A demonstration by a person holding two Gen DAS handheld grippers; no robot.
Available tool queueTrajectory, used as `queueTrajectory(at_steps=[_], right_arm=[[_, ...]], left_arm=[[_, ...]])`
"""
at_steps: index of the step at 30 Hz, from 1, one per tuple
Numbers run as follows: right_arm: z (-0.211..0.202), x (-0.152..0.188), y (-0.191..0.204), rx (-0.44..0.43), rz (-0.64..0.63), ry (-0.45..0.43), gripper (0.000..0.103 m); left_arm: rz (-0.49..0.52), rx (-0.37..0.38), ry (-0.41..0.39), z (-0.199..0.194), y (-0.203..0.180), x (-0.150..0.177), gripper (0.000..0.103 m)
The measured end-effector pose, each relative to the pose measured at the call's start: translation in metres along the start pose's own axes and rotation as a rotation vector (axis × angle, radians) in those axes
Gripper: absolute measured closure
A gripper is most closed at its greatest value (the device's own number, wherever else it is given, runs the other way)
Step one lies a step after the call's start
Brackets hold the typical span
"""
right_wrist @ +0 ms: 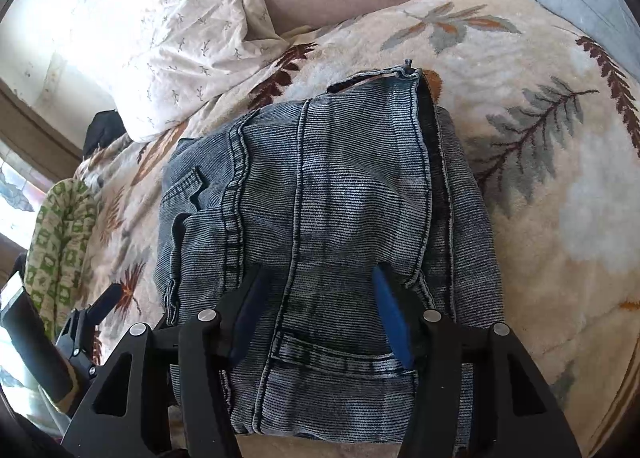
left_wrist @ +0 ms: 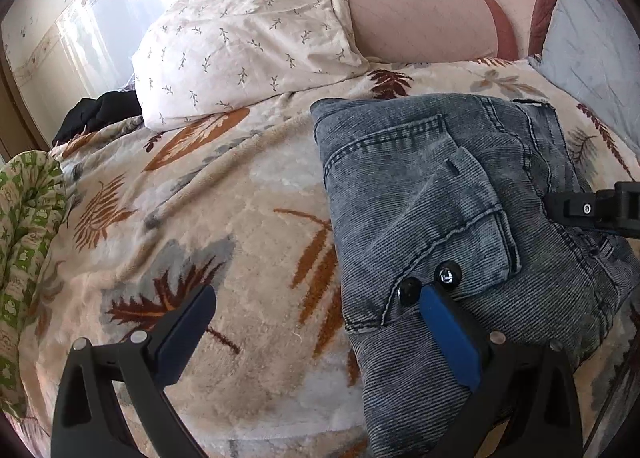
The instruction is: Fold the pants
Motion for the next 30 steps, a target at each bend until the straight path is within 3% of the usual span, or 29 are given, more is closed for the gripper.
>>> queueTrajectory(at_steps=[13, 17, 20, 22, 24, 30], right_arm=[[0.002, 0.001, 0.004, 0.03, -0.018, -0.008, 0.05], [-0.003, 0.001, 0.001, 0.005, -0.014, -0.019, 0.049], [-0.015, -0.002, -0.002, -0.042, 0.011, -0.022, 0.047], [-0.024, -0.004, -0.002, -0.047, 0.01, -0.052, 0.047], [-0.033, -0.006, 0.0, -0.042, 0.002, -0.099, 0.046], [-0.045, -0.02, 0.003, -0.057, 0.004, -0.199, 0.042]], left_arm=[[-0.01, 0.003, 0.039, 0.004, 0.001, -0.004, 0.0], [-0.075, 0.07, 0.092, -0.002, 0.016, -0.01, 0.0], [-0.098, 0.082, 0.072, -0.012, 0.03, -0.018, 0.0], [-0.109, 0.03, 0.027, -0.019, 0.04, -0.027, 0.0], [-0.122, 0.034, -0.001, -0.022, 0.053, -0.041, 0.0], [-0.127, 0.017, 0.012, 0.002, 0.066, -0.077, 0.0]])
Point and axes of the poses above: each gripper's, at about its wrist camera, not at the fingertips, and z roughly the way its jaws point, y to its left, x to its underside, the point moved 1 cm from there along z, roughly the way its jaws point, and after that the axes turned 3 degrees about y, right-handed, at the moved point
